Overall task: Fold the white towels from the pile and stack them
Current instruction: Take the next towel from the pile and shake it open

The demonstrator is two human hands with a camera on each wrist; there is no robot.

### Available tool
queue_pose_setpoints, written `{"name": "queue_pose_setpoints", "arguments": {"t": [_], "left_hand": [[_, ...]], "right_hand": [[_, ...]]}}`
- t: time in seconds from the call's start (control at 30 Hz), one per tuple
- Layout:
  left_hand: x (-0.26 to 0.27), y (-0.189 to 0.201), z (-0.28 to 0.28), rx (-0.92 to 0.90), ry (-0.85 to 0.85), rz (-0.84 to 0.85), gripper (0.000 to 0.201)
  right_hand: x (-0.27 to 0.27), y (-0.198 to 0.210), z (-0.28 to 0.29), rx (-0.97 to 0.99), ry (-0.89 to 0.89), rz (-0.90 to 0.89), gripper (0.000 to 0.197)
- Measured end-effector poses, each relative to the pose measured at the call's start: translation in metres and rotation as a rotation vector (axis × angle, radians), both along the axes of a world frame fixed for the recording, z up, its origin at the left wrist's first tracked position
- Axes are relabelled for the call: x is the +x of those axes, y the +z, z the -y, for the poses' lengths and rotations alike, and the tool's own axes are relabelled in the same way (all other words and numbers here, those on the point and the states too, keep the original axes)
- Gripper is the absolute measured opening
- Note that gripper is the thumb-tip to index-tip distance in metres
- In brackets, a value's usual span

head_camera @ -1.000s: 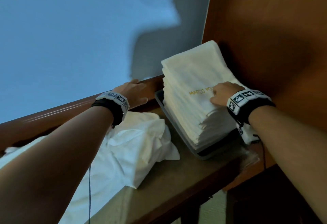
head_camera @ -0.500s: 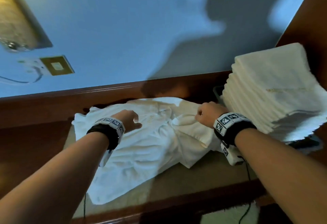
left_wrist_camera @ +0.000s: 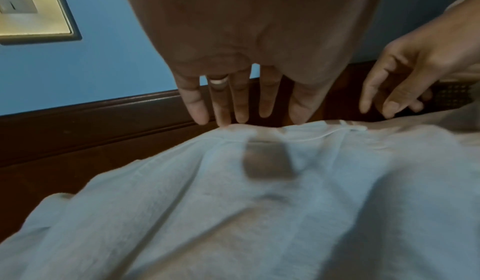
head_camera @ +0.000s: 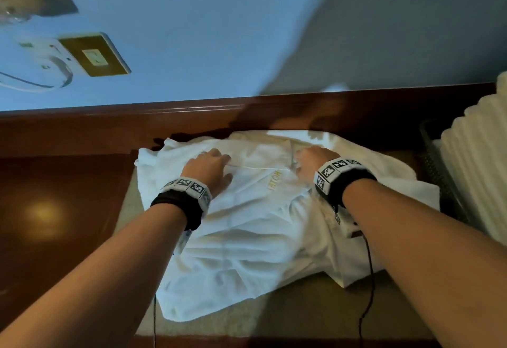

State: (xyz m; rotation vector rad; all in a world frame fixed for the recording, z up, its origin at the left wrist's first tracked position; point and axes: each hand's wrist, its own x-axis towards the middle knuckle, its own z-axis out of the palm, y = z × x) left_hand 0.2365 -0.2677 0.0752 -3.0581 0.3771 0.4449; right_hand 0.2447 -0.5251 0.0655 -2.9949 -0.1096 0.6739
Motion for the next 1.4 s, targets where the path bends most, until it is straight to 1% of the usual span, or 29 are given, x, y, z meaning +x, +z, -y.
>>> {"name": "queue_pose_setpoints", "arguments": {"t": [0.07,0.13,0.2,0.23,0.27,0.3,0.37,0.4,0.43,0.53,0.6,0.67,0.7,0.77,0.8,0.83,0.87,0.9,0.93,0.97,1.0,1.03,1.07,1.1,1.17,1.23,1.3,1.4], "left_hand": [[0.016,-0.010,-0.010,0.046,0.000,0.036,0.053],[0.028,-0.020,-0.021,0.079,0.022,0.033,0.059],[0.037,-0.029,-0.030,0.008,0.107,-0.044,0.062],[0.042,-0.032,-0.034,-0.052,0.171,-0.092,0.061],[0.044,-0.034,-0.036,-0.101,0.219,-0.115,0.057],[0.046,-0.036,-0.038,-0.136,0.245,-0.100,0.050],[0.045,-0.033,-0.042,-0.184,0.279,-0.021,0.033],[0.043,-0.029,-0.044,-0.203,0.288,-0.003,0.027],[0.040,-0.023,-0.047,-0.222,0.291,-0.005,0.024],[0.032,0.002,-0.068,-0.290,0.295,-0.023,0.017],[0.023,0.026,-0.094,-0.296,0.294,-0.005,0.020],[0.012,0.054,-0.123,-0.294,0.332,0.008,0.024],[0.006,0.068,-0.138,-0.283,0.351,0.005,0.023],[-0.011,0.094,-0.165,-0.206,0.361,0.002,0.017],[-0.019,0.103,-0.178,-0.179,0.357,0.013,0.016],[-0.028,0.114,-0.188,-0.193,0.341,0.033,0.022],[-0.037,0.123,-0.195,-0.272,0.306,0.051,0.038],[-0.047,0.133,-0.199,-0.430,0.267,0.048,0.060],[-0.060,0.144,-0.198,-0.636,0.226,0.020,0.078],[-0.070,0.154,-0.198,-0.820,0.185,-0.001,0.085],[-0.078,0.162,-0.200,-0.974,0.133,0.013,0.078],[-0.086,0.171,-0.204,-1.061,0.117,0.052,0.059],[-0.094,0.180,-0.210,-1.099,0.113,0.106,0.035],[-0.102,0.189,-0.218,-1.094,0.121,0.174,0.019],[-0.119,0.207,-0.243,-1.070,0.134,0.261,0.019],[-0.130,0.225,-0.260,-1.053,0.114,0.284,0.025],[-0.146,0.245,-0.286,-1.045,0.106,0.330,0.030],[-0.161,0.270,-0.327,-1.071,0.160,0.406,0.032]], "right_hand": [[0.019,-0.017,-0.005,0.001,0.080,0.006,0.051],[0.031,-0.032,-0.008,-0.029,0.151,-0.038,0.069],[0.039,-0.044,-0.011,-0.067,0.203,-0.074,0.073],[0.043,-0.045,-0.014,-0.082,0.224,-0.072,0.071],[0.047,-0.044,-0.017,-0.086,0.238,-0.062,0.064],[0.052,-0.041,-0.020,-0.072,0.257,-0.039,0.049],[0.058,-0.029,-0.027,-0.074,0.265,-0.002,0.013],[0.062,-0.024,-0.029,-0.069,0.257,0.013,0.012],[0.066,-0.017,-0.032,-0.064,0.249,0.013,0.014],[0.069,0.018,-0.046,0.049,0.178,-0.017,0.019],[0.065,0.048,-0.060,0.132,0.174,-0.001,0.024],[0.055,0.081,-0.080,0.186,0.181,0.057,0.020],[0.049,0.098,-0.093,0.214,0.189,0.097,0.015],[0.034,0.133,-0.127,0.252,0.221,0.205,0.009],[0.023,0.149,-0.146,0.280,0.245,0.255,0.008],[0.011,0.166,-0.167,0.313,0.275,0.299,0.013],[-0.001,0.181,-0.187,0.348,0.309,0.336,0.020],[-0.013,0.195,-0.207,0.390,0.339,0.362,0.026],[-0.026,0.207,-0.226,0.431,0.361,0.375,0.029],[-0.039,0.218,-0.245,0.466,0.375,0.384,0.028],[-0.052,0.227,-0.263,0.492,0.381,0.406,0.024],[-0.065,0.235,-0.279,0.517,0.387,0.433,0.020],[-0.077,0.242,-0.292,0.533,0.390,0.463,0.017],[-0.088,0.247,-0.301,0.546,0.388,0.493,0.017],[-0.109,0.253,-0.315,0.542,0.366,0.532,0.023],[-0.118,0.254,-0.314,0.486,0.344,0.540,0.027],[-0.126,0.250,-0.325,0.327,0.358,0.512,0.026],[-0.128,0.234,-0.339,0.159,0.333,0.462,0.036]]}}
